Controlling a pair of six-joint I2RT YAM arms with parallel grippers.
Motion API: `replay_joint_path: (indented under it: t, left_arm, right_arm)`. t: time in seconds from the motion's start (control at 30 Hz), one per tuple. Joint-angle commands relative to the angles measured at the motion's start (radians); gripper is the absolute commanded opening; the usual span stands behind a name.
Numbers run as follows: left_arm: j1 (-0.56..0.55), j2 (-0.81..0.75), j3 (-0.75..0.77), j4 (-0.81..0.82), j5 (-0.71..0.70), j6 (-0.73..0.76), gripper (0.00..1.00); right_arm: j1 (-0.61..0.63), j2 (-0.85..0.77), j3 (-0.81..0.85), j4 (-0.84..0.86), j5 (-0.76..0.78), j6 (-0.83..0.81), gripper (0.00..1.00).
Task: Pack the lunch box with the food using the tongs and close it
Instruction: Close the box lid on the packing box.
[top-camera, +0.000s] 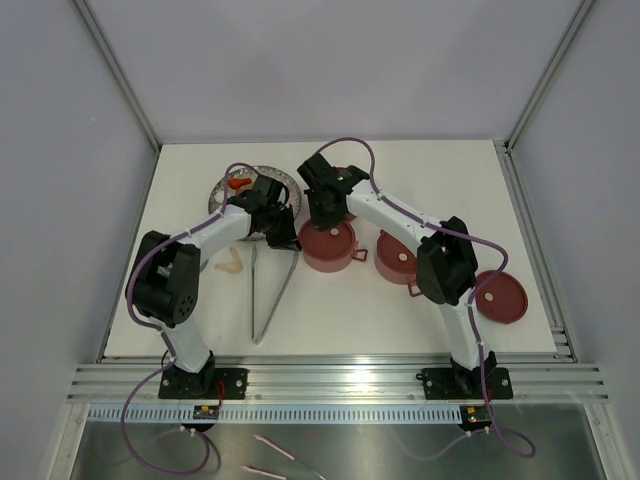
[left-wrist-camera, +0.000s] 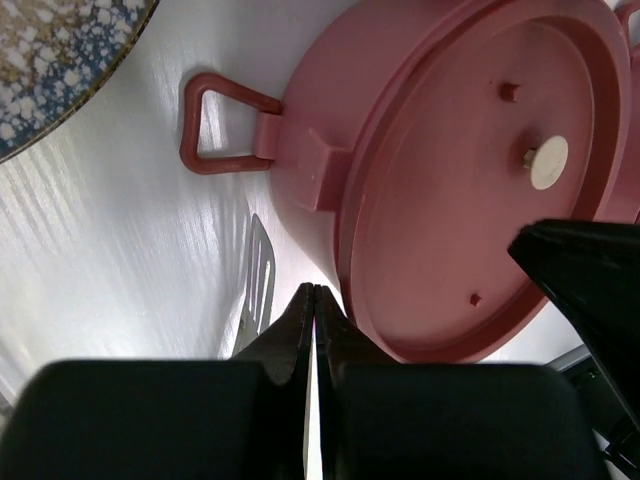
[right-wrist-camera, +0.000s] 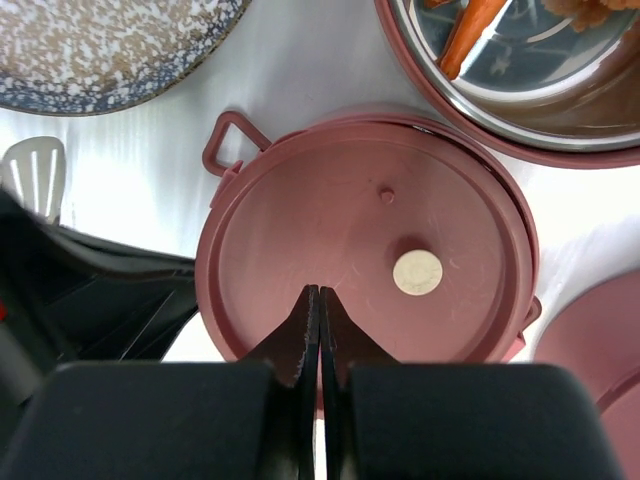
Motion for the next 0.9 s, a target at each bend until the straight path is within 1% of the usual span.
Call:
replay_joint_path:
  t: [0.0, 0.2, 0.33, 0.6, 0.77, 0.87]
  left_arm:
    - [-0.005, 0.009, 0.052, 0.044, 0.022, -0.009, 0.0]
    - [-0.005, 0.019, 0.059, 0.045, 0.016, -0.012, 0.0]
    - [-0.005, 0.021, 0.059, 0.041, 0.014, -0.009, 0.0]
    - [-0.005, -0.002, 0.062, 0.018, 0.011, 0.001, 0.0]
    - [-0.007, 0.007, 0.06, 0.007, 0.003, 0.006, 0.0]
    - [-0.005, 0.0, 0.053, -0.001, -0.007, 0.008, 0.0]
  right_arm:
    - [0.009, -0.063, 0.013, -0.01, 0.014, 0.01, 0.0]
    - [0.009, -0.043, 0.015, -0.01, -0.023, 0.008, 0.0]
    - [0.009, 0.021, 0.052, -0.019, -0.077, 0.0, 0.0]
    - [0.008, 0.086, 0.039, -0.031, 0.026, 0.008, 0.0]
    - [0.008, 0.074, 0.067, -0.047, 0.034, -0.001, 0.0]
    - [0.009, 0.032, 0.062, -0.036, 0.032, -0.001, 0.0]
